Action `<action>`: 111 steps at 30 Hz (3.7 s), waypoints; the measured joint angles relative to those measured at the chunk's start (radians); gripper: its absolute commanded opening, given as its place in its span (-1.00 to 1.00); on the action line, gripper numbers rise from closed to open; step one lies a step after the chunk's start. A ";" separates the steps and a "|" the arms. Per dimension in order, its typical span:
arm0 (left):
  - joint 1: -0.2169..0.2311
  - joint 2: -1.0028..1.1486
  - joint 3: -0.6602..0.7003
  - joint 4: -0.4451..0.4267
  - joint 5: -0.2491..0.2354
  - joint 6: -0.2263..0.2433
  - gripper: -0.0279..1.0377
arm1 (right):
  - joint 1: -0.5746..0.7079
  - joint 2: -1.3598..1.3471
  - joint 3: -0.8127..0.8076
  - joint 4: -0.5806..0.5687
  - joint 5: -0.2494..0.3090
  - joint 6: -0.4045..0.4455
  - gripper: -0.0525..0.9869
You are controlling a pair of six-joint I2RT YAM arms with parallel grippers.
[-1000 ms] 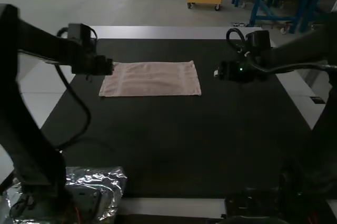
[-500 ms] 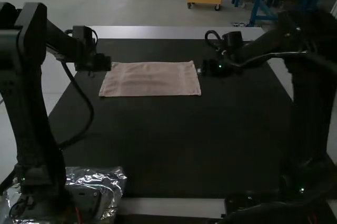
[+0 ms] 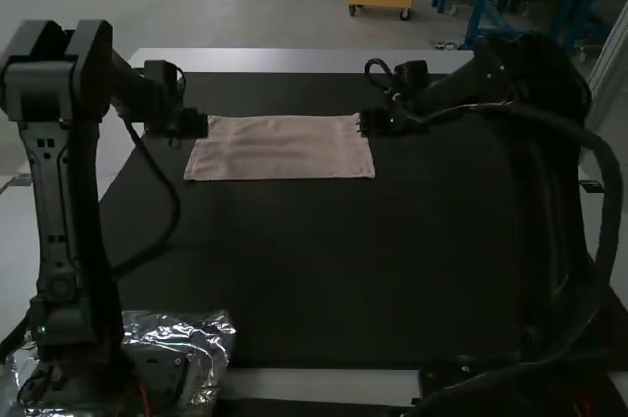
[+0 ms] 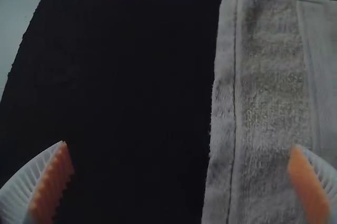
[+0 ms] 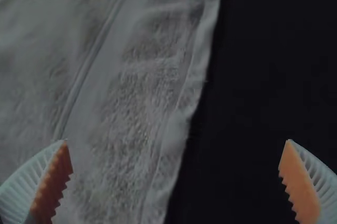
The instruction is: Fold the towel.
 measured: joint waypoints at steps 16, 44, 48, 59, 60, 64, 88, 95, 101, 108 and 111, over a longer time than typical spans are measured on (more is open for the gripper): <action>0.000 0.119 0.121 -0.005 0.000 0.023 0.85 | 0.000 0.182 0.240 -0.085 0.000 -0.018 0.85; 0.013 0.331 0.470 -0.197 0.003 0.031 0.85 | 0.005 0.439 0.703 -0.366 0.010 -0.060 0.84; 0.012 0.332 0.473 -0.208 0.003 0.030 0.85 | 0.007 0.439 0.726 -0.430 0.012 -0.072 0.84; 0.010 0.332 0.473 -0.212 0.012 0.030 0.63 | 0.008 0.439 0.751 -0.511 -0.004 -0.129 0.73; 0.009 0.332 0.473 -0.210 0.012 0.030 0.63 | 0.008 0.439 0.751 -0.509 -0.004 -0.130 0.74; 0.010 0.332 0.472 -0.203 0.018 0.031 0.64 | 0.008 0.439 0.753 -0.501 -0.005 -0.129 0.75; 0.014 0.333 0.473 -0.150 0.053 0.052 -0.91 | 0.032 0.540 0.935 -0.554 -0.045 -0.068 -0.94; 0.014 0.333 0.448 -0.151 0.111 0.064 -0.91 | 0.037 0.540 0.948 -0.584 -0.058 -0.063 -0.94; 0.015 0.329 0.425 -0.123 0.133 0.083 -0.91 | 0.035 0.540 0.951 -0.594 -0.063 -0.057 -0.94; 0.016 0.258 0.367 -0.119 0.187 0.095 -0.91 | 0.026 0.539 0.951 -0.601 -0.084 -0.049 -0.94; 0.016 0.228 0.360 -0.107 0.204 0.095 -0.91 | 0.023 0.537 0.951 -0.615 -0.091 -0.042 -0.94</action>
